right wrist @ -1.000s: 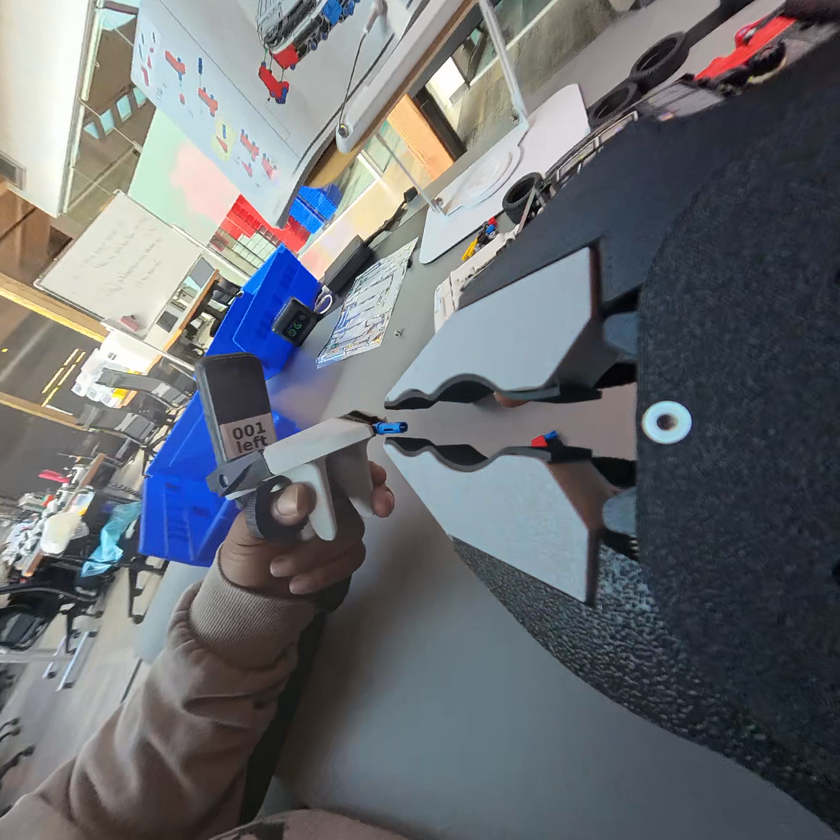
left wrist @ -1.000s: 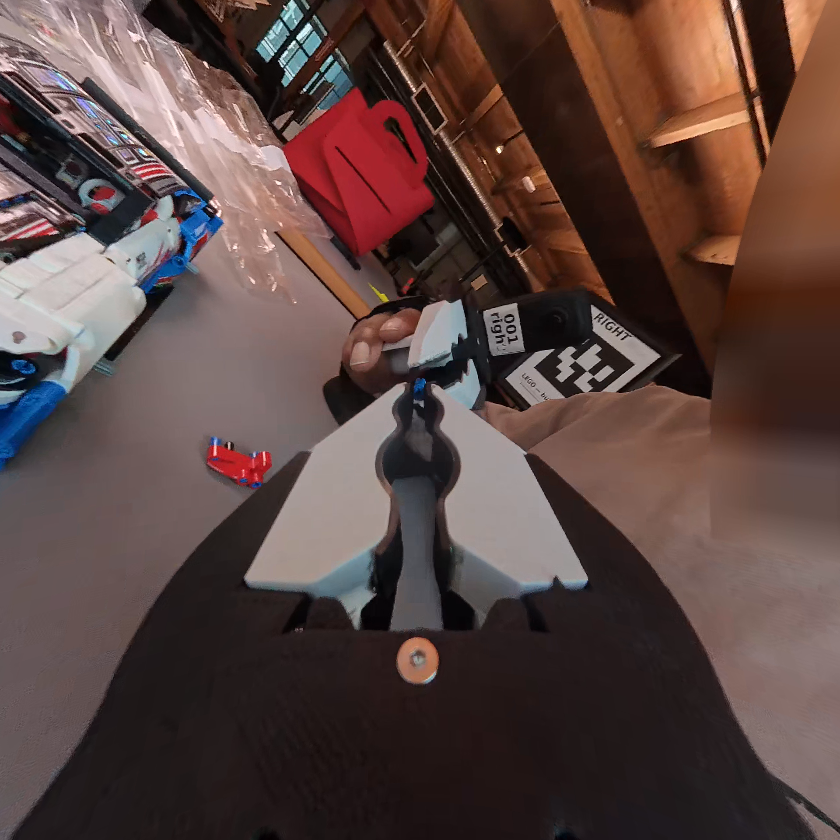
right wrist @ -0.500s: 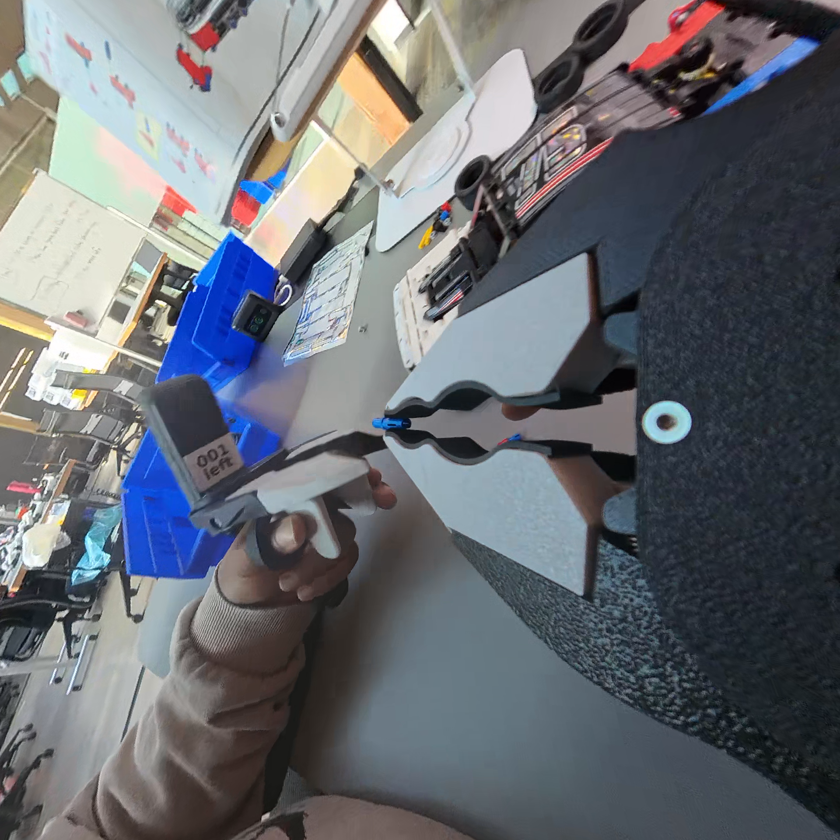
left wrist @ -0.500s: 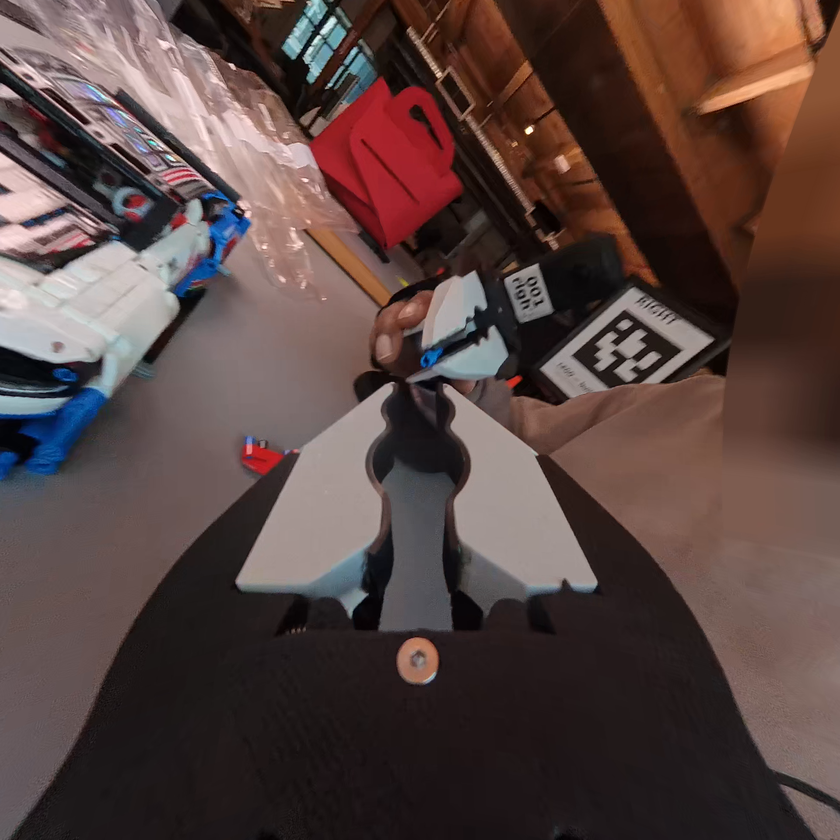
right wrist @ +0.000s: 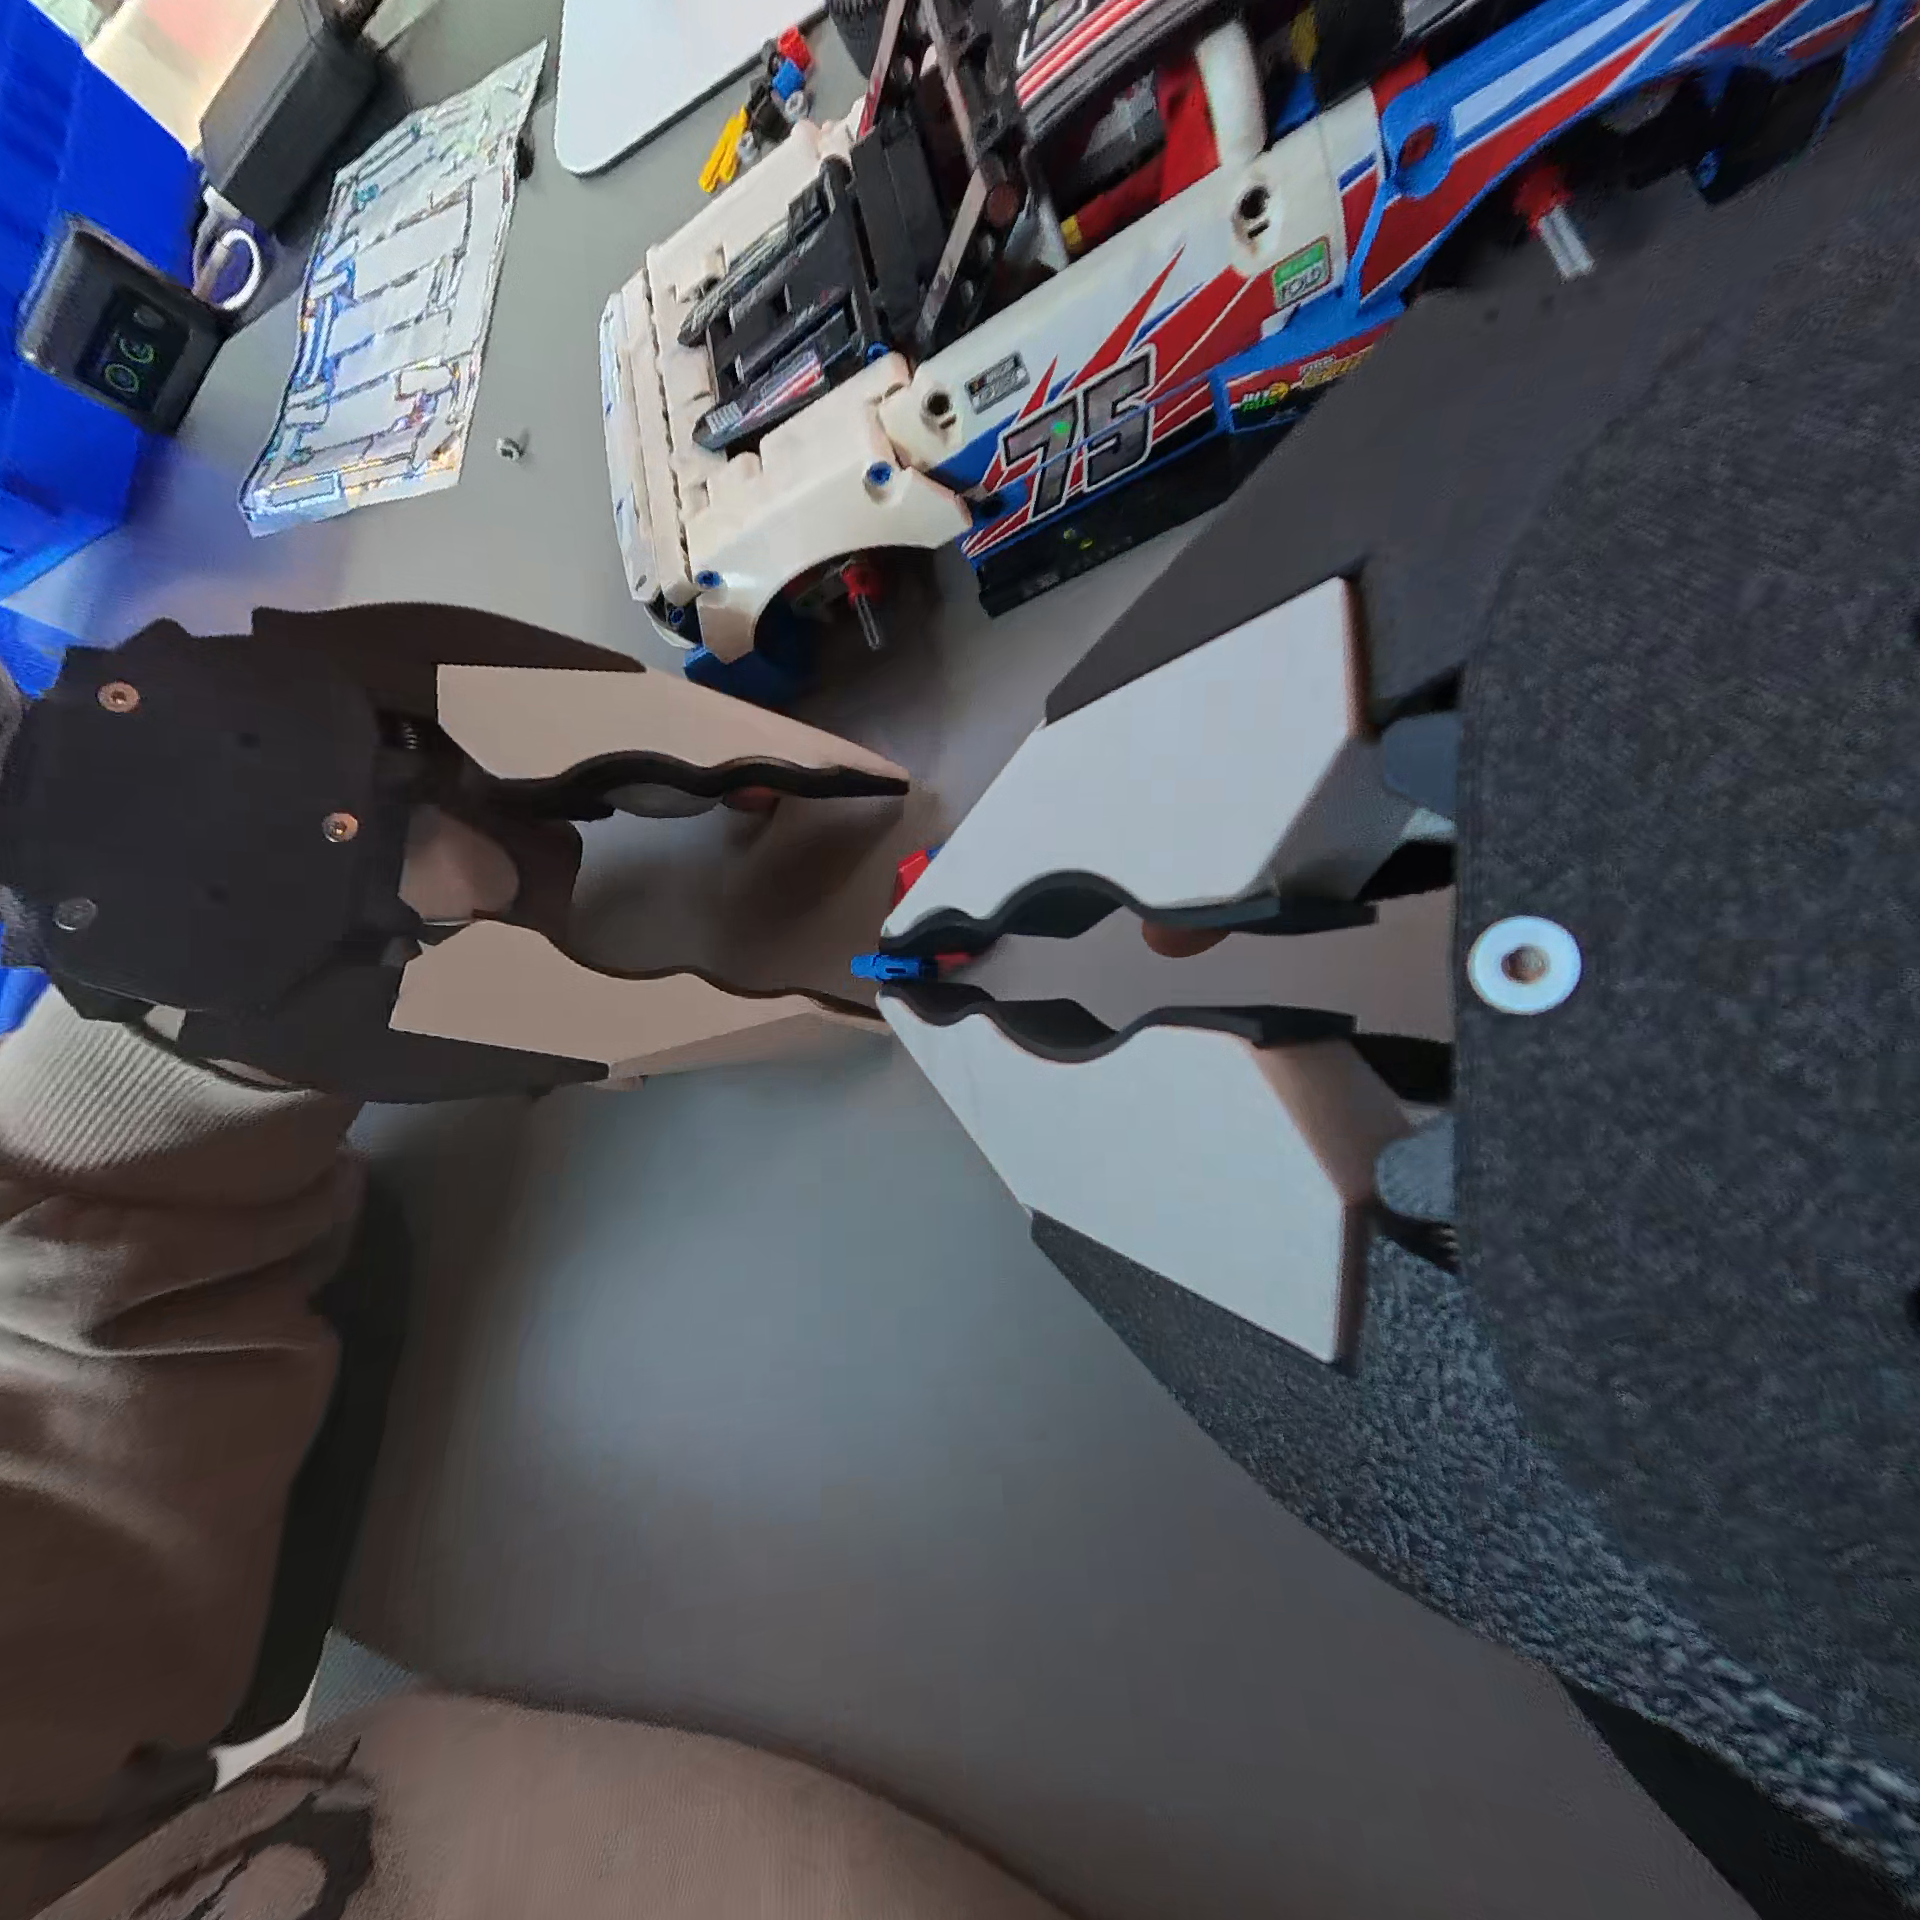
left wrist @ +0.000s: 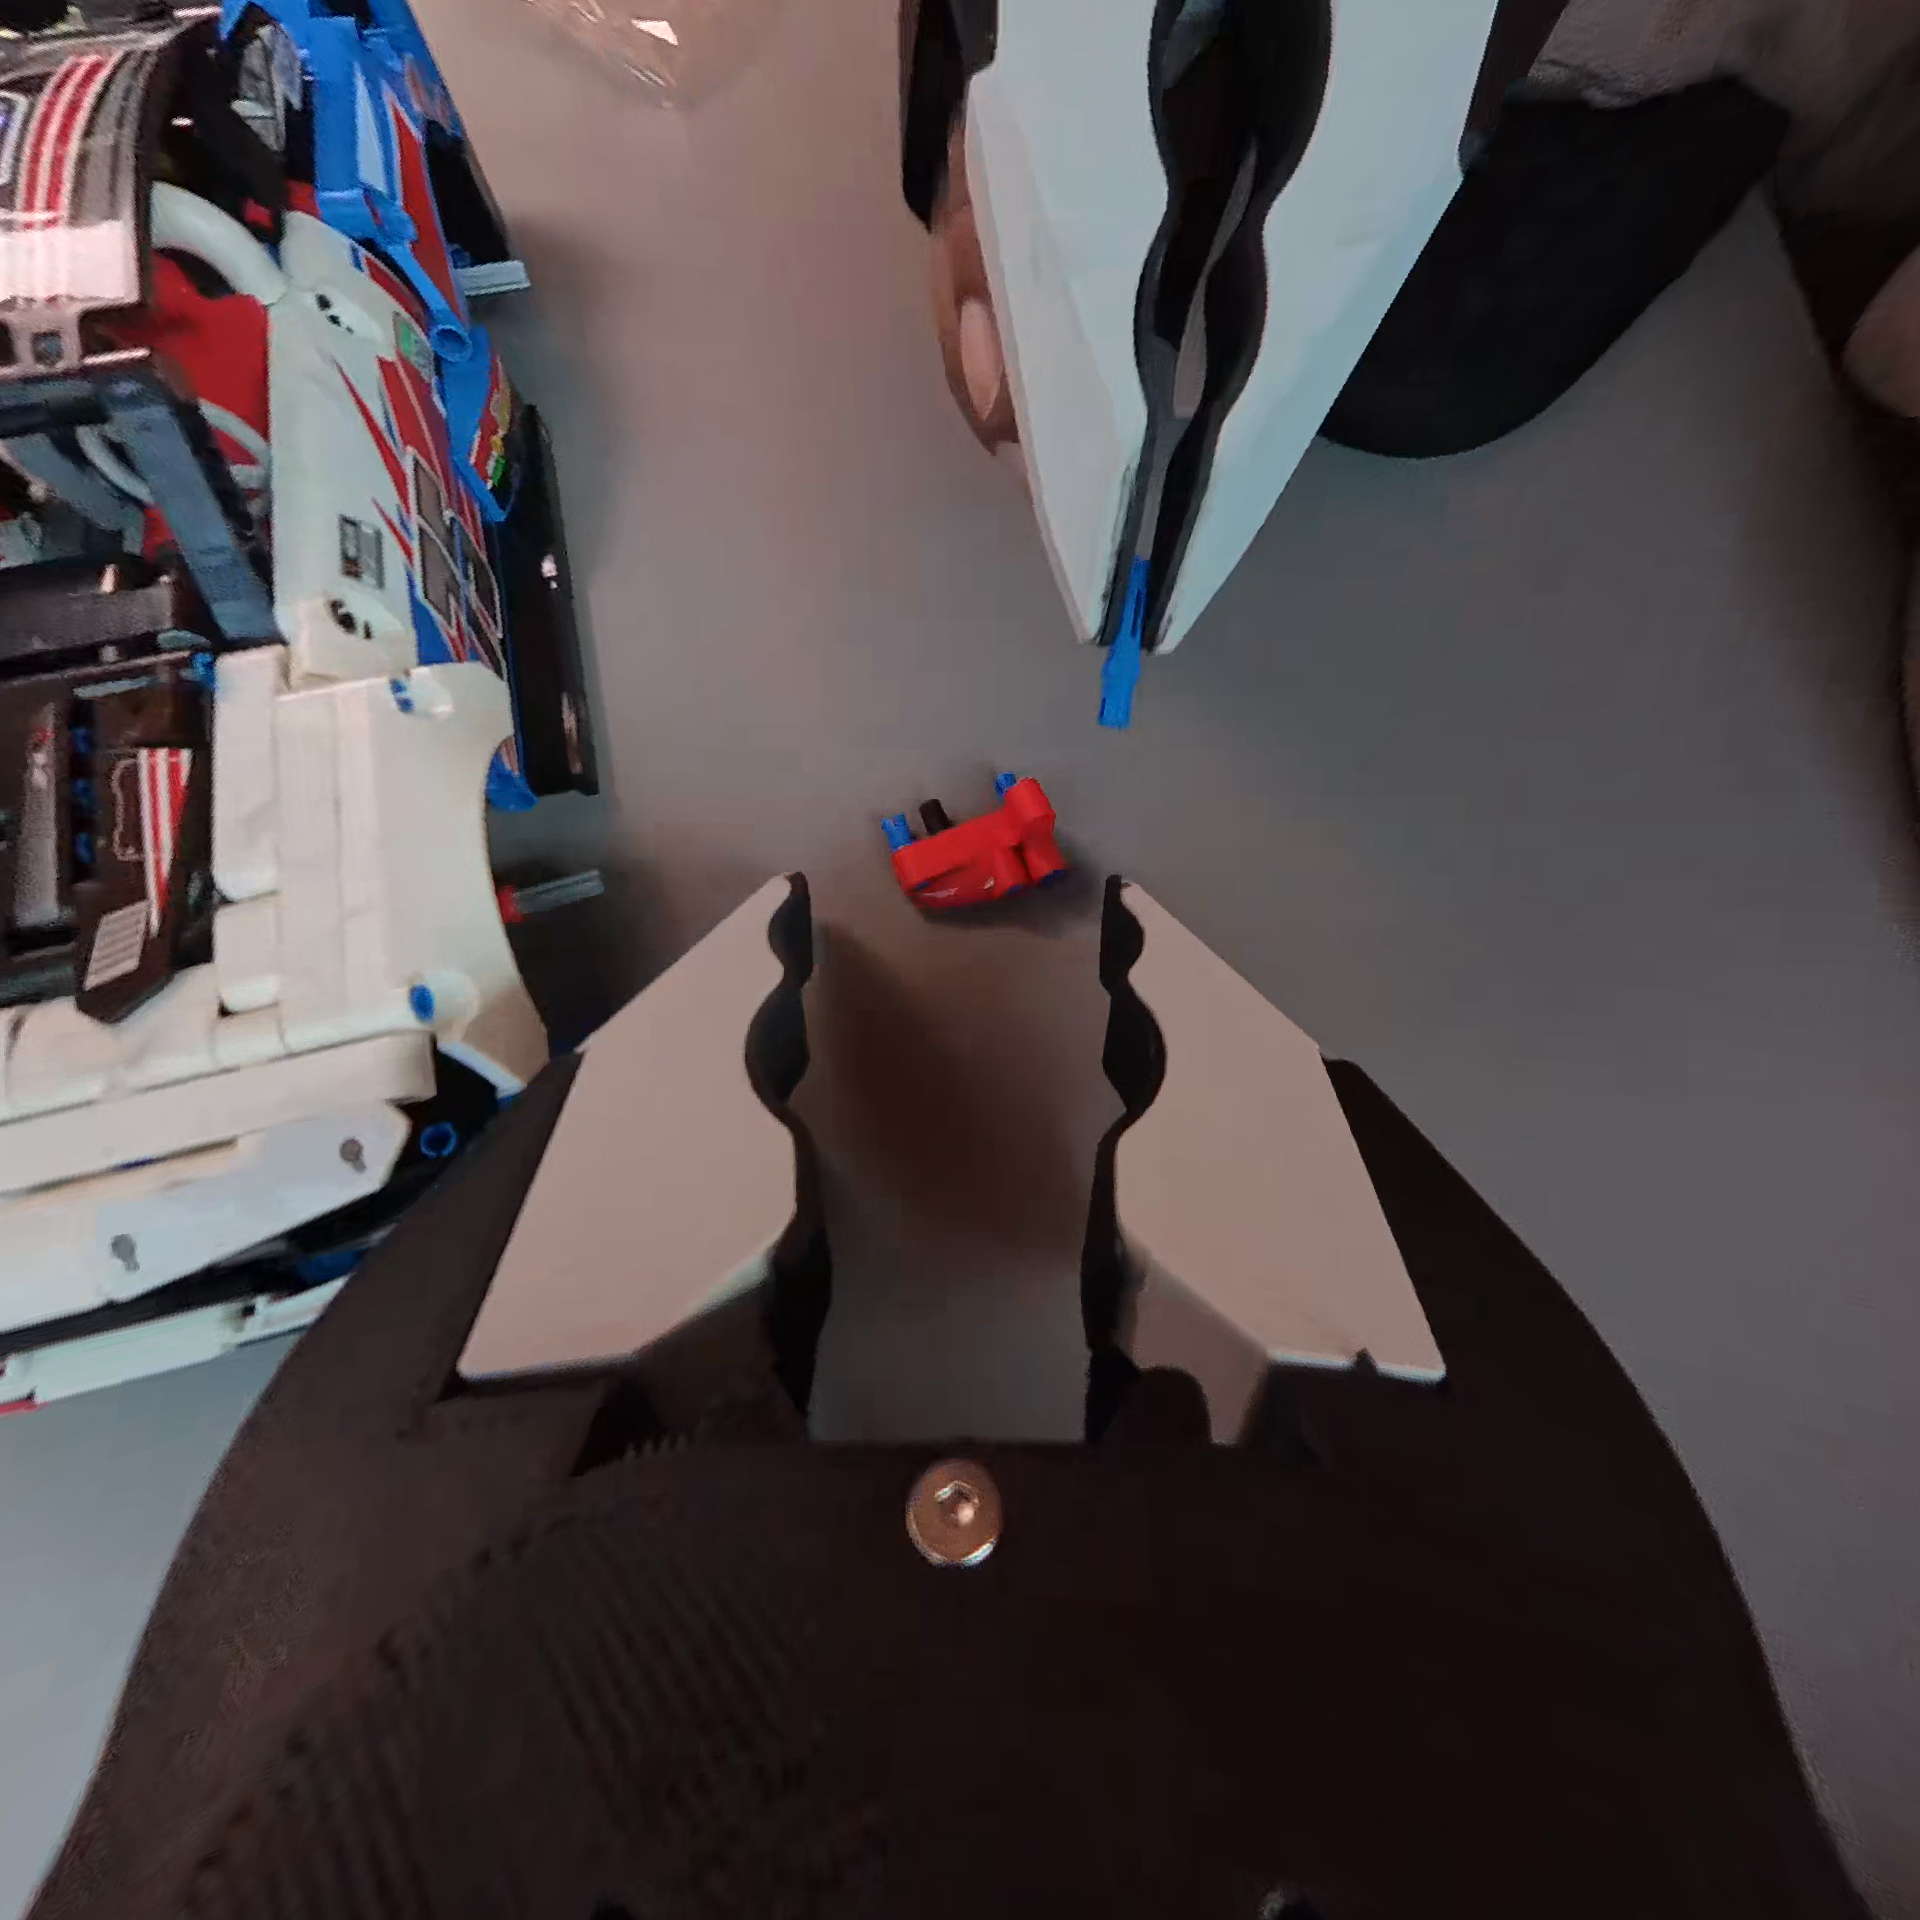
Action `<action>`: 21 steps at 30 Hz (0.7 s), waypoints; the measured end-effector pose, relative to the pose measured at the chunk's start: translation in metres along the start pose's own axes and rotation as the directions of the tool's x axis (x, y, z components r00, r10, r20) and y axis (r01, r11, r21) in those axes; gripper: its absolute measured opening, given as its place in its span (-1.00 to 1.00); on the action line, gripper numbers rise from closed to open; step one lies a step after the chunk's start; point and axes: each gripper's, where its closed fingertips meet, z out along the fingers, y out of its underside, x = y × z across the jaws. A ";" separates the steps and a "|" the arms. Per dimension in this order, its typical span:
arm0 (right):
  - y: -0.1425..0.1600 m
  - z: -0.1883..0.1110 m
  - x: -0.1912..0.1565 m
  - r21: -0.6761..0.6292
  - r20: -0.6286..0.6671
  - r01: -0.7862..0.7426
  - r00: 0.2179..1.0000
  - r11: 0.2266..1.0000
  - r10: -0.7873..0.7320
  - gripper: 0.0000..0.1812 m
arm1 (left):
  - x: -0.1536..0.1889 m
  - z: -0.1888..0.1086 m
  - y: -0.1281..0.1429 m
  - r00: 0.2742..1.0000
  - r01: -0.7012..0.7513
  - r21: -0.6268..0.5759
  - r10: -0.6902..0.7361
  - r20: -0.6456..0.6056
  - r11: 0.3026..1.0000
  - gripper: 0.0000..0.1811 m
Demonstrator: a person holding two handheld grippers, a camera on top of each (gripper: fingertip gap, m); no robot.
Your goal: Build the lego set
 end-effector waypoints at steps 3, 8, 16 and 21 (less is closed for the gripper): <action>0.012 0.013 0.002 -0.104 -0.032 0.036 0.999 0.994 -0.040 -0.98 | 0.003 0.008 -0.002 0.998 -0.051 -0.025 0.050 -0.023 0.998 -0.39; 0.026 0.012 0.006 -0.174 -0.043 0.031 0.998 0.984 -0.039 -0.97 | 0.009 0.008 -0.002 0.999 -0.037 -0.061 0.036 -0.013 0.997 -0.58; 0.033 0.003 0.014 -0.164 -0.056 -0.091 0.995 0.982 0.083 -0.98 | 0.016 0.004 0.001 0.996 -0.064 -0.024 0.065 0.053 0.998 -0.76; 0.040 0.001 0.020 -0.177 -0.063 -0.172 0.985 0.969 0.163 -0.98 | 0.008 0.005 -0.006 0.972 -0.178 0.013 0.174 0.159 0.984 -0.69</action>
